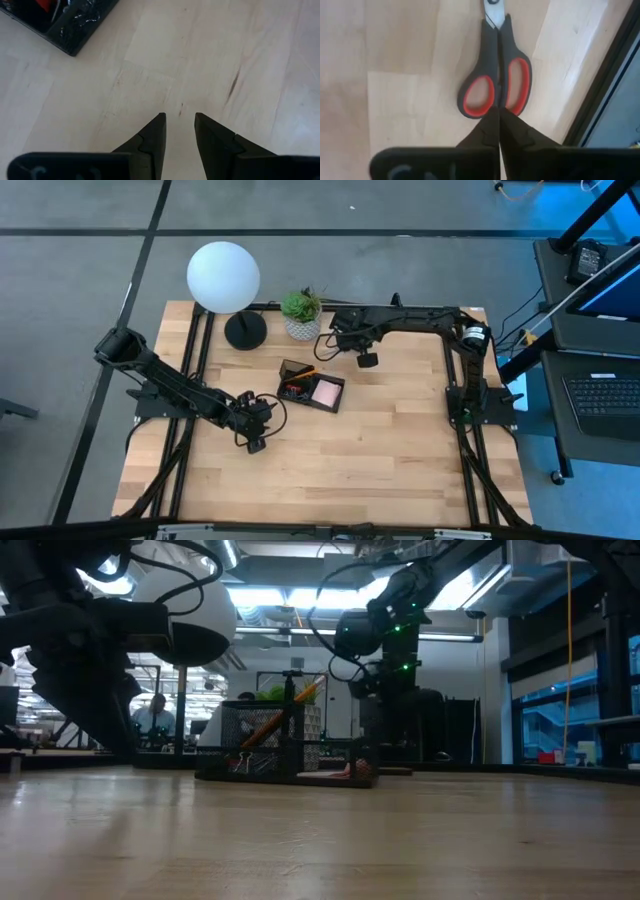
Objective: Pick and place office supplies into organizer
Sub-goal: Put the black scissors into the black desk organizer
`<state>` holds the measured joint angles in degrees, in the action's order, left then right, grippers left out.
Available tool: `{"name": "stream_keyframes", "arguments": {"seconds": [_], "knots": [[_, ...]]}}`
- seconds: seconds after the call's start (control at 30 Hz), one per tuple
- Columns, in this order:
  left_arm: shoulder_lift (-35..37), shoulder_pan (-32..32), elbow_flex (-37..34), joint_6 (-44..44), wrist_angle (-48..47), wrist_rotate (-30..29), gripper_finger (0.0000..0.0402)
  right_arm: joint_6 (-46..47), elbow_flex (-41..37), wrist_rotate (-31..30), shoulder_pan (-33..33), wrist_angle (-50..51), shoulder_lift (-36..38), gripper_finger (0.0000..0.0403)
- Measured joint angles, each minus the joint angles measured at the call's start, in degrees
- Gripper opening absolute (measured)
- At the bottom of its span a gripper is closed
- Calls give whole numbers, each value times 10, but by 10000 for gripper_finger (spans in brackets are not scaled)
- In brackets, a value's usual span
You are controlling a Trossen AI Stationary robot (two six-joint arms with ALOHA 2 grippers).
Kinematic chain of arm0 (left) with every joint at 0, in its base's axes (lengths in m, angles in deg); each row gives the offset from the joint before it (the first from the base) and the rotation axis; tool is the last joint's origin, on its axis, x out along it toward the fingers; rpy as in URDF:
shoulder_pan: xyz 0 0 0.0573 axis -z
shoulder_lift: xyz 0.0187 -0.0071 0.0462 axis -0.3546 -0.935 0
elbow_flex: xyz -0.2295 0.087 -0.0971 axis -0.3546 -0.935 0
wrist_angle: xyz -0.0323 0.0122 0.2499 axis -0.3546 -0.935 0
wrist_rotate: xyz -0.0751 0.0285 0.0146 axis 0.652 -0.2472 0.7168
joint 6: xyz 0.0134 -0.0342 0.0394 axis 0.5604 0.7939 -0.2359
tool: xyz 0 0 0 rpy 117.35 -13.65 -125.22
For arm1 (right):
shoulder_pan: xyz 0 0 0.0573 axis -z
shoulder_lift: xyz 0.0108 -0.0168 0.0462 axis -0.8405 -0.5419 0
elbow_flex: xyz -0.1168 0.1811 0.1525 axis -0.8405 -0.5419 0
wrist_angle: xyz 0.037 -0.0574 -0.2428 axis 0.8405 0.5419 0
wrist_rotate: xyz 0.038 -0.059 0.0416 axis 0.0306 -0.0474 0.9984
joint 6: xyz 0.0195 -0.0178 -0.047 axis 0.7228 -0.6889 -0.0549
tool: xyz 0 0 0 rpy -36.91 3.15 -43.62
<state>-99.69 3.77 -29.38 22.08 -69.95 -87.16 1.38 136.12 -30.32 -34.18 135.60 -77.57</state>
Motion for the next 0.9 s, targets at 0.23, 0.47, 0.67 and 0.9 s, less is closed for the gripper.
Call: {"name": "stream_keyframes", "arguments": {"seconds": [0.23,0.47,0.67,0.9], "knots": [[0,1,0,0,0,5,97,-6,-3,24,4,-1,1,39],[0,1,0,6,0,5,97,49,-4,135,43,-16,1,48],[0,1,0,10,0,5,97,248,-4,158,94,-11,1,49],[0,1,0,10,0,5,97,395,-4,160,125,1,1,49]]}}
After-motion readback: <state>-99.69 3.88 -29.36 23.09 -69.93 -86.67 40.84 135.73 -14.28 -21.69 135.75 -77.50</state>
